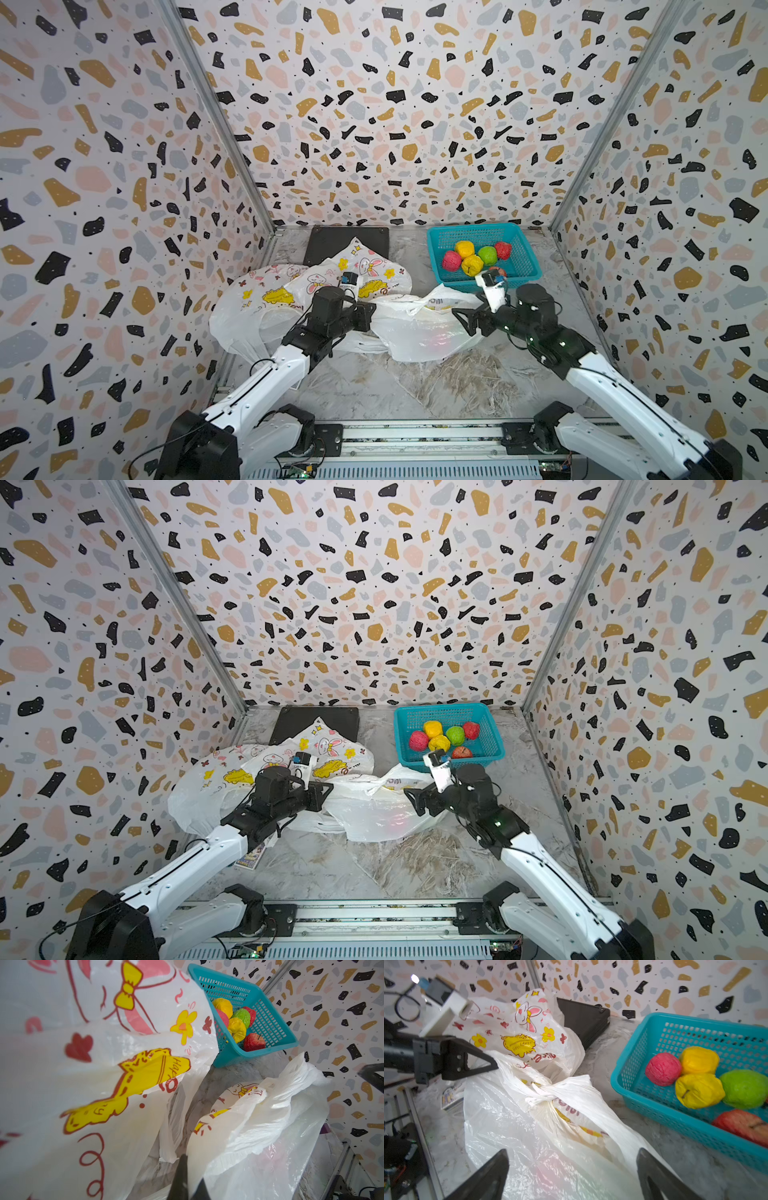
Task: Untie the knot of a plastic bag & take out the apple
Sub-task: Untie the plastic bag at the center of the board.
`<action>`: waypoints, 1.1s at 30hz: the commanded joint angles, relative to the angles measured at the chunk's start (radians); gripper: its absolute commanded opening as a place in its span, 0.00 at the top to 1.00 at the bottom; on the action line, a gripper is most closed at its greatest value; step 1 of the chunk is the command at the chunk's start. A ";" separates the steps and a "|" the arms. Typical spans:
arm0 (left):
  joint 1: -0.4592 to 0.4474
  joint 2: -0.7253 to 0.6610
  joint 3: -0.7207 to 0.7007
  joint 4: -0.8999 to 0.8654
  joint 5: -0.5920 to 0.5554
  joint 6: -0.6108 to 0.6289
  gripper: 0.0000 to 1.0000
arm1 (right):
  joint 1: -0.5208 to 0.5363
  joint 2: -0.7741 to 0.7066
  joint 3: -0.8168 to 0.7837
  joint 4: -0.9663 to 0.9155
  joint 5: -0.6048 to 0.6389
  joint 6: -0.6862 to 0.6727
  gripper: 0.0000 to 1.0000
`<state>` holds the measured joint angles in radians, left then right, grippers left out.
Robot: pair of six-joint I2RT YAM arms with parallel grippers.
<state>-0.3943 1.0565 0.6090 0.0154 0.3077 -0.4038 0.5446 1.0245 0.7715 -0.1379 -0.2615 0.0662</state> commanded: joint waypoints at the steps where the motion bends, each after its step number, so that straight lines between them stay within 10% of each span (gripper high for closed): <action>1: 0.003 0.003 0.058 0.037 0.041 0.024 1.00 | 0.007 0.149 0.068 -0.045 0.041 -0.132 0.00; 4: 0.003 0.002 0.075 0.026 0.034 0.030 1.00 | 0.007 0.264 0.157 -0.077 0.152 -0.160 0.12; 8: 0.003 0.000 0.123 -0.036 -0.029 0.054 1.00 | 0.007 0.296 0.217 -0.075 0.182 -0.149 0.75; 14: 0.049 0.014 0.255 -0.114 -0.136 0.115 1.00 | -0.027 0.277 0.303 -0.009 0.089 -0.104 1.00; 20: 0.113 -0.019 0.309 -0.172 -0.189 0.127 1.00 | -0.153 0.259 0.261 0.106 0.018 0.014 1.00; 29: 0.105 -0.259 -0.162 0.143 -0.129 -0.143 1.00 | -0.219 0.160 -0.126 0.312 -0.088 0.232 0.95; 33: 0.090 -0.335 -0.197 0.088 -0.060 -0.123 0.55 | -0.214 0.017 -0.227 0.268 -0.102 0.292 0.76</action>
<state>-0.2996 0.7807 0.3939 0.0128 0.1970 -0.4927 0.3336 1.1496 0.5491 0.1181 -0.3511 0.2874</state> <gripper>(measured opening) 0.373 0.229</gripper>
